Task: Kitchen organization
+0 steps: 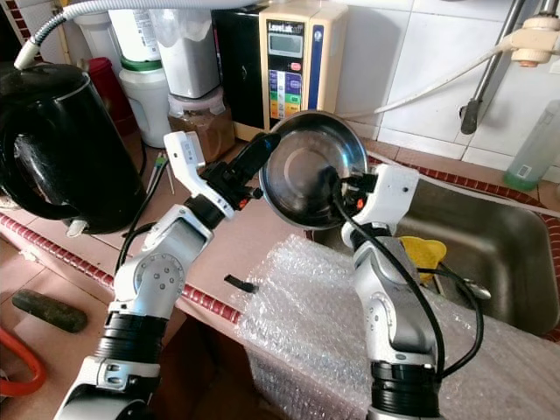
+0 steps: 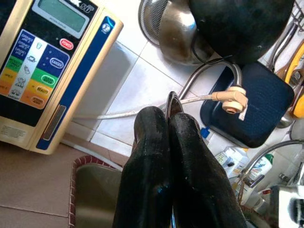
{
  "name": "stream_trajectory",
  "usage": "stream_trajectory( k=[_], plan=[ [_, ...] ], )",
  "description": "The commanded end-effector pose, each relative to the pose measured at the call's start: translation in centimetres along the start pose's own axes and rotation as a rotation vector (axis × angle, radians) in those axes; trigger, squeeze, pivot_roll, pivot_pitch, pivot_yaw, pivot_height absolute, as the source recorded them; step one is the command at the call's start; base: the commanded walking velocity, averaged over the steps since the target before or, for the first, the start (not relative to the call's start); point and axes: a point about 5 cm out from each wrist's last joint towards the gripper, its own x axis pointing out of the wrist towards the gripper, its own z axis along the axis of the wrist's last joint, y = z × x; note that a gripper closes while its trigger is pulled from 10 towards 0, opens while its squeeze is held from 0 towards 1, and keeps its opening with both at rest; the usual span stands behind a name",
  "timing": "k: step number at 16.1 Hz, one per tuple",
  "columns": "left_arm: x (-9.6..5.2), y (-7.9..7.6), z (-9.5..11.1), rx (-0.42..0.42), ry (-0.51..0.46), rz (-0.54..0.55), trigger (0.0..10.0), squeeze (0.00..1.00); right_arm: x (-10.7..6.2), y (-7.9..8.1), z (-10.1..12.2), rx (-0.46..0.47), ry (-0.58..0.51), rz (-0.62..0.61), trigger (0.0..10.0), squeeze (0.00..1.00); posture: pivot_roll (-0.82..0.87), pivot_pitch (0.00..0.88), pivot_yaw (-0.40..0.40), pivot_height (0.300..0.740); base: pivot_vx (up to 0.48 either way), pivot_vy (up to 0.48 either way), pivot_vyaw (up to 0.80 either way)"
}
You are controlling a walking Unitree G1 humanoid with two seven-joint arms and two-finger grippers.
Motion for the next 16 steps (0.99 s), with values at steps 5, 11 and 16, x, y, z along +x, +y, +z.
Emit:
stream_trajectory(
  k=[5, 11, 16],
  plan=[
    [0.41, -1.12, -0.26, -0.037, -0.016, -0.034, 0.0, 0.0, -0.08, -0.08, -0.23, 0.044, 0.017, -0.012, 0.0, 0.0, 0.03, 0.0, 0.037, 0.74, 0.0, 0.0, 0.0],
    [0.41, -0.88, -0.18, -0.027, -0.014, -0.021, 0.0, 0.0, -0.18, -0.24, -0.54, 0.058, 0.029, -0.022, 0.0, 0.0, 0.03, 0.0, 0.037, 0.74, 0.0, 0.0, 0.0],
    [0.31, -0.64, -0.07, -0.02, -0.012, -0.012, 0.0, 0.0, -0.09, -0.1, -0.7, 0.082, 0.029, -0.028, 0.0, 0.0, 0.04, 0.0, 0.037, 0.74, 0.0, 0.0, 0.0]
  ],
)
